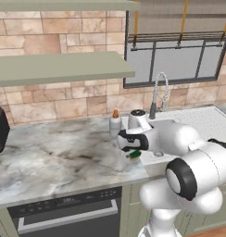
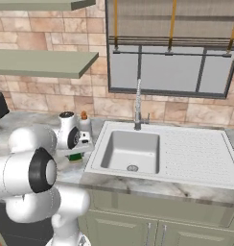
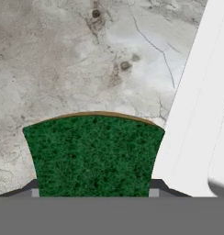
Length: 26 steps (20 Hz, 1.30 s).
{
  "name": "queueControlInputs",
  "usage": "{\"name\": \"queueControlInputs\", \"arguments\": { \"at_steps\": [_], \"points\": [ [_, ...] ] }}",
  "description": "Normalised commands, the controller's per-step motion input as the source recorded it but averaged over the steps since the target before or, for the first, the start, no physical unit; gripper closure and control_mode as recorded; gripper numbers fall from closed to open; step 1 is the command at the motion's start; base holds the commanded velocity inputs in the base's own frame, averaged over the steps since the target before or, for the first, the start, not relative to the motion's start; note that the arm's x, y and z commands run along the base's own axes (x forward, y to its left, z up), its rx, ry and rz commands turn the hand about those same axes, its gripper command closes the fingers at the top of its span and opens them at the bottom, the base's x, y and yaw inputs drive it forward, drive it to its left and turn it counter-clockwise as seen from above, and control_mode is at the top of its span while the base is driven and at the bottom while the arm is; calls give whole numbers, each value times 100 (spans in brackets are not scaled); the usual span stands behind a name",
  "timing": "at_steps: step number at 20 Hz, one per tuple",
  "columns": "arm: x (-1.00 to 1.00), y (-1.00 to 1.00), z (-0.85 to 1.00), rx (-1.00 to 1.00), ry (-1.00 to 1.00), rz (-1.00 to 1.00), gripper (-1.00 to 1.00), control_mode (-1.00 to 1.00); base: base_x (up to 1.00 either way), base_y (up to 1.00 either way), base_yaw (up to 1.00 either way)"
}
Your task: Restock the sink supplies by placing the sponge and soap dispenser on the counter and next to the sink. Make sure the soap dispenser is upright.
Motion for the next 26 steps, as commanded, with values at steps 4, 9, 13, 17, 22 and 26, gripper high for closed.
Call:
{"name": "queueControlInputs", "arguments": {
  "at_steps": [4,9,13,17,22,26],
  "points": [
    [24,11,-20,0,4,0,100,-100,0,0,0],
    [10,6,-31,0,2,0,100,-100,0,0,0],
    [0,0,-36,0,0,0,-100,-100,0,0,0],
    [0,1,-24,0,0,0,-100,-100,0,0,0],
    [0,0,-6,0,0,0,-100,-100,0,0,0],
    [-11,0,5,0,-2,-1,-100,-100,0,0,0]
  ]
}}
